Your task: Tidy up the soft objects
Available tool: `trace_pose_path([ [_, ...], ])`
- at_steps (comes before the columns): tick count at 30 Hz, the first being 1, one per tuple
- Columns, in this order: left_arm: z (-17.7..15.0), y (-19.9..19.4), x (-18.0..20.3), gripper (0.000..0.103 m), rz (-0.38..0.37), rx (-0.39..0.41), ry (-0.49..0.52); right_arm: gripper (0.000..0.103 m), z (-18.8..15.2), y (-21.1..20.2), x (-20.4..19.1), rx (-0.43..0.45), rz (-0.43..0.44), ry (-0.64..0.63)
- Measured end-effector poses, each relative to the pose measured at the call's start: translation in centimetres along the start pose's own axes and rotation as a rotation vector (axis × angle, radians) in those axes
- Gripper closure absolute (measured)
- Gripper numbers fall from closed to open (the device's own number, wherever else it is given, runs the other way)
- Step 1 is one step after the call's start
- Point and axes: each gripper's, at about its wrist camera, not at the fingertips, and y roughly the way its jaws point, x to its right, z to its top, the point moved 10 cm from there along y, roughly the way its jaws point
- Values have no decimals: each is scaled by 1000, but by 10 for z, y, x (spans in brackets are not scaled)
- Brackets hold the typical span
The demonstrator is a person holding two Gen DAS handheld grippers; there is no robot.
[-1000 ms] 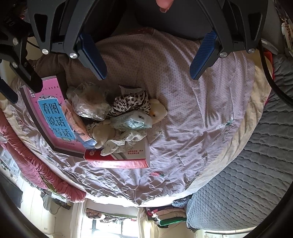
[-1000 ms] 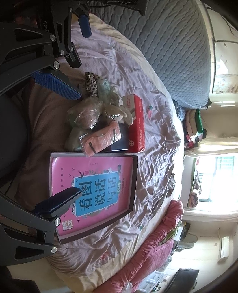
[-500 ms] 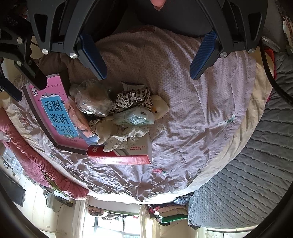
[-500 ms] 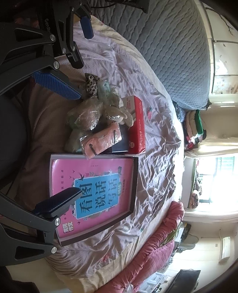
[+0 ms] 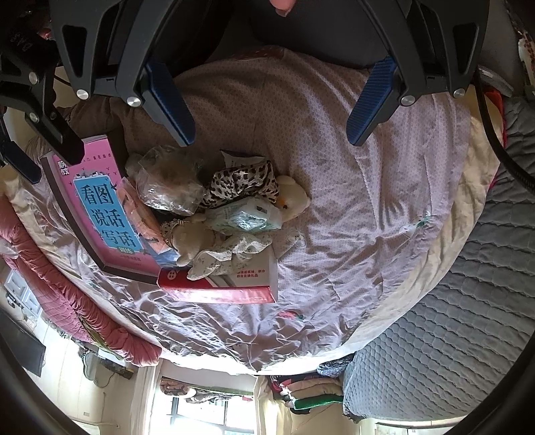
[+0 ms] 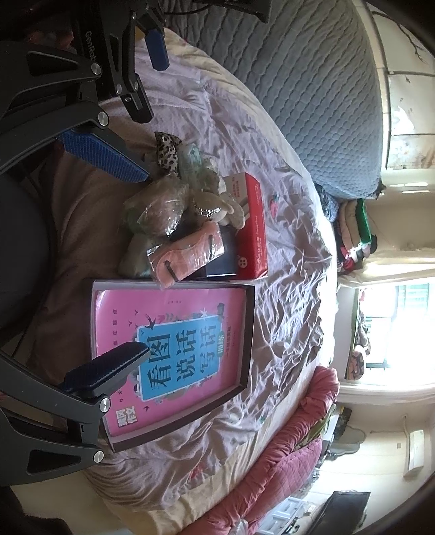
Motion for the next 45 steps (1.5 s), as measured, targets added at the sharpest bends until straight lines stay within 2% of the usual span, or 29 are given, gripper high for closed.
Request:
trace_pose_path([
  [7, 3, 5, -7, 11, -23, 15, -30, 6, 0, 6, -2, -9, 7, -5],
  [15, 2, 22, -16, 11, -78, -34, -68, 6, -3, 19, -6, -30, 29, -10],
  [22, 4, 37, -19, 11, -91, -55, -70, 6, -3, 35, -20, -55, 53, -80],
  [27, 8, 51, -9, 12, -171, -87, -54, 6, -7, 49, -27, -83, 68, -129],
  [31, 9, 64, -4, 18, -223, -126, -66, 6, -10, 61, -32, -104, 74, -198],
  [34, 11, 71, -5, 23, -235, -138, -72, 6, -10, 68, -40, -95, 63, -269],
  [40, 13, 79, -11, 24, -248, -141, -86, 6, -13, 85, -56, -69, -8, -432],
  [43, 14, 79, -12, 25, -266, -139, -92, 6, -11, 90, -65, -52, -6, -480],
  [45, 15, 80, -11, 30, -287, -141, -97, 7, -11, 96, -69, -49, -17, -508],
])
